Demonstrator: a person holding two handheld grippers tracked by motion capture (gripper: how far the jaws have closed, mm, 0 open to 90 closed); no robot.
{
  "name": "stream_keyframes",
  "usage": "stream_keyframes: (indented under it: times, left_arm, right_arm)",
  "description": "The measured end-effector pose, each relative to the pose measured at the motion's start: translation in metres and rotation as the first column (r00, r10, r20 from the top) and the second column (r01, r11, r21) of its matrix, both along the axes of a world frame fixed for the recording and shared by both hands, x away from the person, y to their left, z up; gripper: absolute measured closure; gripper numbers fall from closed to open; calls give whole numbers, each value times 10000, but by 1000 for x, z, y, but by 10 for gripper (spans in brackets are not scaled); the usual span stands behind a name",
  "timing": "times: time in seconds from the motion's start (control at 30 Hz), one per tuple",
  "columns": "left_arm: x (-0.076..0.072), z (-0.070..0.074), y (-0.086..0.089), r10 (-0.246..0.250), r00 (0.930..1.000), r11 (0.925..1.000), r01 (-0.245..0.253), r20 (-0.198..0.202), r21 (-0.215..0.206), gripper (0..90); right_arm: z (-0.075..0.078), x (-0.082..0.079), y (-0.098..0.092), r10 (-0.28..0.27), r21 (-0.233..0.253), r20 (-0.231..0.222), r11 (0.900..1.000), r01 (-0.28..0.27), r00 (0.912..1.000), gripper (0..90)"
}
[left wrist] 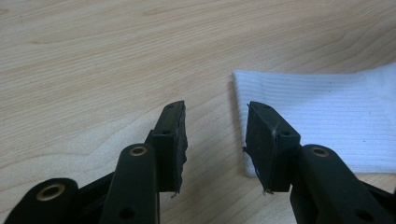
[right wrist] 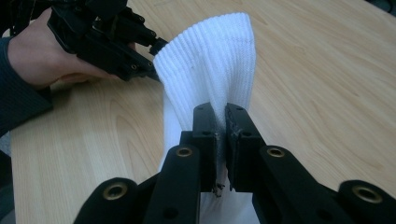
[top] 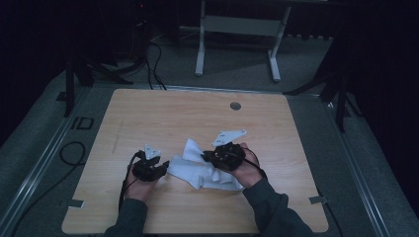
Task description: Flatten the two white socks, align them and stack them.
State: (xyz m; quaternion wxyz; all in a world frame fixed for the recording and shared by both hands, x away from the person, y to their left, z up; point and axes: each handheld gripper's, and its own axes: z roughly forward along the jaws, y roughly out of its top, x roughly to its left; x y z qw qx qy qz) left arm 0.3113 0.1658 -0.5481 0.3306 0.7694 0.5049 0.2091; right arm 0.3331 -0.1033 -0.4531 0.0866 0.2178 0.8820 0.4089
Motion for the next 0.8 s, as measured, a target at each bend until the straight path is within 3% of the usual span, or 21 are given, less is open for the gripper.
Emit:
stream_keyframes:
  times: [0.57, 0.8]
  left_arm:
    - [-2, 0, 0, -33, 10000, 10000, 33, -23, -48, 596]
    - [-3, 0, 2, -18, 10000, 10000, 18, -25, 10, 683]
  right_arm:
    - [-21, 10, 32, -318, -162, -627, 9994, 308, 9975, 834]
    - [-33, 10, 39, -509, -343, -832, 9982, 482, 9952, 835]
